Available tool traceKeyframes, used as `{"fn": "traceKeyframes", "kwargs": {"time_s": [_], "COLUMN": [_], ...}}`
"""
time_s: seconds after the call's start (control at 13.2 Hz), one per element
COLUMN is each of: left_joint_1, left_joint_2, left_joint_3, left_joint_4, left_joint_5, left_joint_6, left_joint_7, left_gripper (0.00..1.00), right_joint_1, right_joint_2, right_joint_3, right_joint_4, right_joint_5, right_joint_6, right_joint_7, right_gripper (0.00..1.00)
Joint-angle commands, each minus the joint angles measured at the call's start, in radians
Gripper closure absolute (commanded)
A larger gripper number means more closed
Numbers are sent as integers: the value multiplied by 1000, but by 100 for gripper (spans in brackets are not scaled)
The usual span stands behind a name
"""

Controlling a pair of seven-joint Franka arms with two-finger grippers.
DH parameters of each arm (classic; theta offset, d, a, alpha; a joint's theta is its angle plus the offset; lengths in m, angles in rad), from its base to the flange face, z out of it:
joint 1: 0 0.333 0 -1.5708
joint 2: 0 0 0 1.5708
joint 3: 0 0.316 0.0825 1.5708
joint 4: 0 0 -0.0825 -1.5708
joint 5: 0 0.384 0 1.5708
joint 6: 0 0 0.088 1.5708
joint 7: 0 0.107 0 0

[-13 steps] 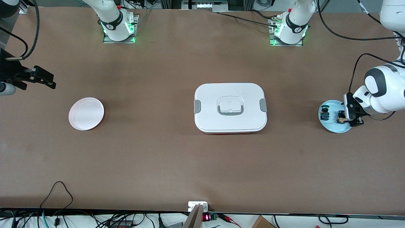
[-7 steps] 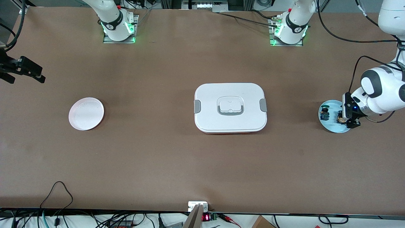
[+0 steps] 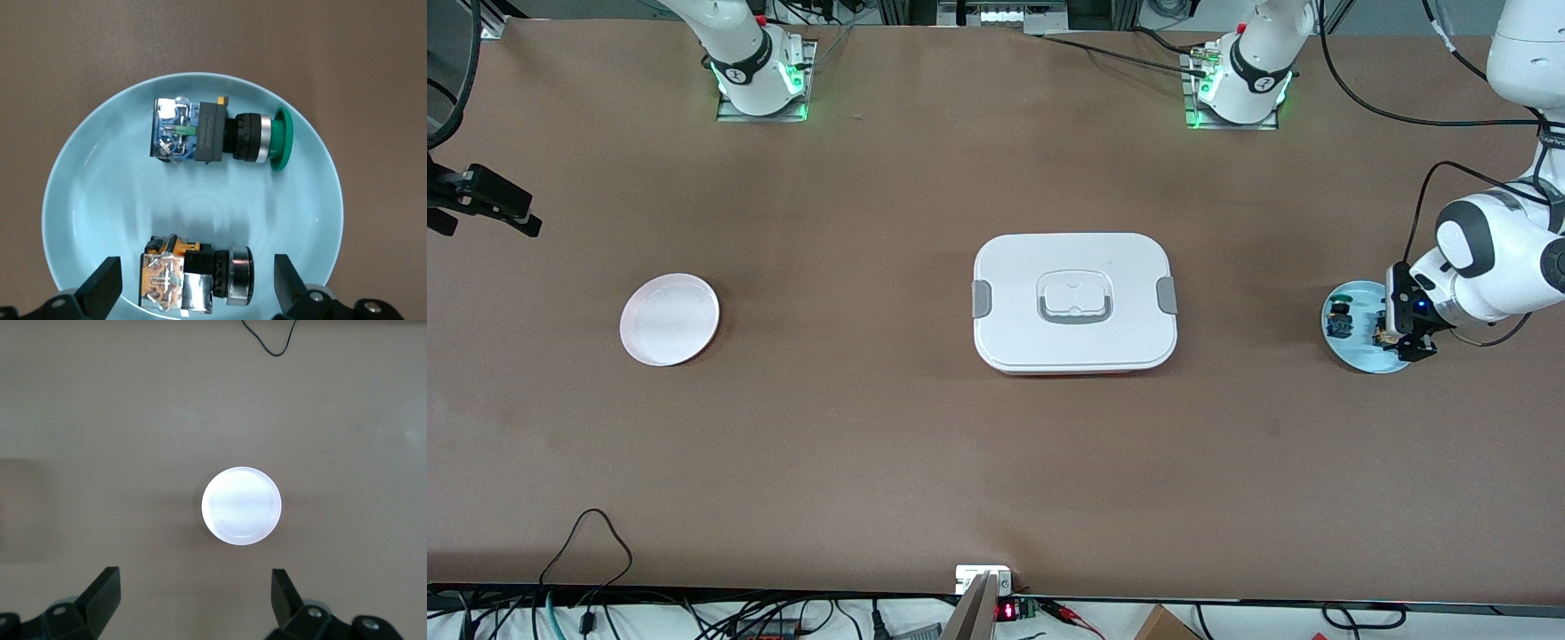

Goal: Transfer orange switch to right arm and place
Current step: 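Lower the left gripper and grasp the orange switch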

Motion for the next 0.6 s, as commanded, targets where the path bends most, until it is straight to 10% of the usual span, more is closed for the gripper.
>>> {"fn": "traceKeyframes", "kwargs": {"time_s": [0.0, 0.53], "left_joint_1": [18, 21], "left_joint_2": [13, 16], "left_joint_3": [-13, -13], "left_joint_4": [7, 7], "left_joint_5": [-1, -2], "left_joint_6": [28, 32], "left_joint_7": [47, 56], "left_gripper": [0, 13], "right_joint_1": [46, 63], "right_joint_2": [11, 15], "right_joint_3": [9, 9], "right_joint_4": [3, 7], "right_joint_5": [8, -58], "right_joint_6": [-18, -69], "right_joint_7": [3, 9], "right_gripper": [0, 0]}}
